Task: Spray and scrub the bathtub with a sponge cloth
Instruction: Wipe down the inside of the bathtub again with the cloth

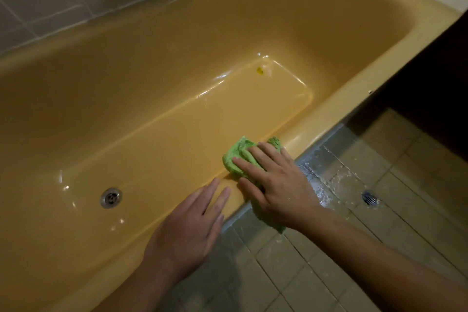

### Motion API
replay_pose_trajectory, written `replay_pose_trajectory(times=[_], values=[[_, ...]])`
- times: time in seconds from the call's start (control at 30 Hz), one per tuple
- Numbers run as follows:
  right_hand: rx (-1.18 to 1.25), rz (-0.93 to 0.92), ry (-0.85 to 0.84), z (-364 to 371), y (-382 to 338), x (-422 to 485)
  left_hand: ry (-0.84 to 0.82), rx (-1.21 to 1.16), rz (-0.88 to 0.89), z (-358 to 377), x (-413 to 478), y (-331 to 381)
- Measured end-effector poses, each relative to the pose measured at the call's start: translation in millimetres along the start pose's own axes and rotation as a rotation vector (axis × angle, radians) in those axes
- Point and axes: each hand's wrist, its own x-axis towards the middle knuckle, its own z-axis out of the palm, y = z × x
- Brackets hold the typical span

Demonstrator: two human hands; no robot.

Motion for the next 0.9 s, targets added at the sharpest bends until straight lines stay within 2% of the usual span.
replay_pose_trajectory(times=[0.07, 0.17, 0.23, 0.27, 0.3, 0.4, 0.47, 0.53, 0.63, 0.7, 0.73, 0.77, 0.87, 0.9], values=[[-0.012, 0.109, 0.062, -6, 36, 9, 0.024, 0.026, 0.027, 2, 6, 3], [0.074, 0.501, 0.185, -22, 85, 34, 0.042, 0.066, 0.080, 7, 15, 7], [0.133, 0.662, 0.211, -26, 86, 42, 0.052, 0.072, 0.087, 12, 26, 10], [0.126, 0.663, 0.203, -22, 76, 41, 0.048, 0.072, 0.083, 13, 31, 12], [0.105, 0.586, 0.193, -18, 65, 35, 0.041, 0.068, 0.079, 15, 39, 15], [0.038, 0.143, 0.123, -7, 53, 7, 0.024, 0.068, 0.078, 22, 60, 23], [0.017, -0.031, 0.071, -14, 83, 5, 0.026, 0.064, 0.086, 26, 72, 27], [0.018, 0.039, 0.114, -21, 117, 14, 0.034, 0.069, 0.102, 30, 82, 30], [0.125, 0.459, 0.223, -37, 159, 40, 0.044, 0.074, 0.111, 34, 95, 37], [0.150, 0.637, 0.273, -40, 157, 52, 0.031, 0.069, 0.107, 37, 105, 41], [0.142, 0.642, 0.264, -39, 148, 52, 0.023, 0.073, 0.107, 39, 110, 43], [0.122, 0.568, 0.245, -35, 136, 48, 0.015, 0.074, 0.108, 40, 116, 45], [0.038, 0.139, 0.168, -26, 123, 21, -0.010, 0.071, 0.110, 44, 130, 50], [0.019, 0.068, 0.140, -28, 135, 19, -0.017, 0.071, 0.108, 44, 134, 52]])
